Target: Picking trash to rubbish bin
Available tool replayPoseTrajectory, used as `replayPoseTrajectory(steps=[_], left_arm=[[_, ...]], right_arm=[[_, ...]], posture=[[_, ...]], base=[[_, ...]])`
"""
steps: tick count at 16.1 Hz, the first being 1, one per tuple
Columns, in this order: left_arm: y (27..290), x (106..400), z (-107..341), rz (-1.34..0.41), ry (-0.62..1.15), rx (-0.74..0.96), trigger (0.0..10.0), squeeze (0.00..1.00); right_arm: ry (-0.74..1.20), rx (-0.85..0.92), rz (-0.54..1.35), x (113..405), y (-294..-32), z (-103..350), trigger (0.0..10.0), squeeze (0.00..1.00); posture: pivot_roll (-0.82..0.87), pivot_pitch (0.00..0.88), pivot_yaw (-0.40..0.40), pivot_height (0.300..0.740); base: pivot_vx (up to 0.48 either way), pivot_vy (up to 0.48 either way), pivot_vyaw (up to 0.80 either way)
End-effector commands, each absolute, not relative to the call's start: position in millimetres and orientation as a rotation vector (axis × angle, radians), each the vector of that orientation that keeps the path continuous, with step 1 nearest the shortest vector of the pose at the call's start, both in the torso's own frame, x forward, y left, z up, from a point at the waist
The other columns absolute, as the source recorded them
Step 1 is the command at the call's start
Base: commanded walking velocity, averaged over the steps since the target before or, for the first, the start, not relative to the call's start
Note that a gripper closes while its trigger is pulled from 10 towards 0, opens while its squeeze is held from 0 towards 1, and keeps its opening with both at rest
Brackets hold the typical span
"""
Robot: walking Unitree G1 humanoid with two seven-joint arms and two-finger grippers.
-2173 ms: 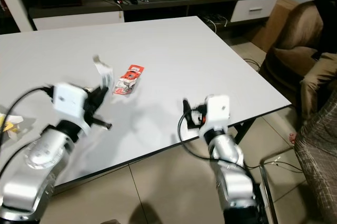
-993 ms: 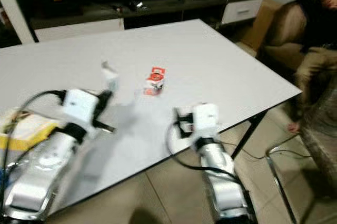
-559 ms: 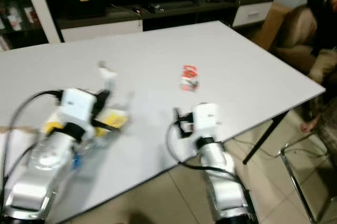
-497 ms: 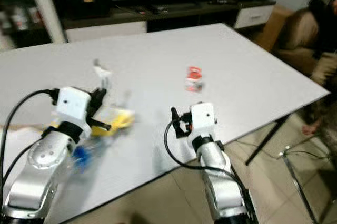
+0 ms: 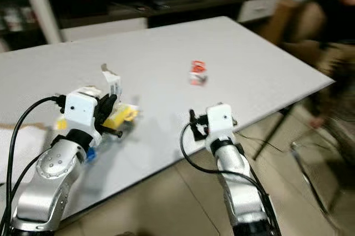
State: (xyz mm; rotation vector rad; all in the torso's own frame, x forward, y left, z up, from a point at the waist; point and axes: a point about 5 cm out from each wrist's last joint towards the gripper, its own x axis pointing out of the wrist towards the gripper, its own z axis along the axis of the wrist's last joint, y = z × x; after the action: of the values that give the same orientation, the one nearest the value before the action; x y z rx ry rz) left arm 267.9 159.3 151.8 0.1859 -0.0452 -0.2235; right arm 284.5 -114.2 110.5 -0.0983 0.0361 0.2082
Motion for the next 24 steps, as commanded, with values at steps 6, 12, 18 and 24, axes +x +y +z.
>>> replayPoseTrajectory(steps=[6, 12, 18, 24], left_arm=[[158, 269, 153, -0.206, -0.055, 0.171, 10.0, 0.00], [161, 267, 152, -0.192, -0.050, 0.173, 10.0, 0.00], [162, 269, 154, -0.203, -0.054, 0.177, 10.0, 0.00], [163, 270, 158, -0.217, -0.060, 0.176, 10.0, 0.00]], right_arm=[[0.053, -0.117, 0.239, 297, -117, 114, 10.0, 0.00], [0.059, -0.109, 0.275, 301, -110, 114, 10.0, 0.00], [0.058, -0.097, 0.249, 303, -112, 116, 10.0, 0.00], [0.067, -0.064, 0.233, 321, -108, 120, 10.0, 0.80]], posture=[[0.07, 0.000, -0.068, 0.740], [0.08, 0.000, -0.079, 0.740], [0.07, 0.000, -0.065, 0.740], [0.08, 0.000, -0.053, 0.740]], base=[[0.321, 0.000, 0.00], [0.371, 0.000, 0.00], [0.369, 0.000, 0.00], [0.309, 0.000, 0.00]])
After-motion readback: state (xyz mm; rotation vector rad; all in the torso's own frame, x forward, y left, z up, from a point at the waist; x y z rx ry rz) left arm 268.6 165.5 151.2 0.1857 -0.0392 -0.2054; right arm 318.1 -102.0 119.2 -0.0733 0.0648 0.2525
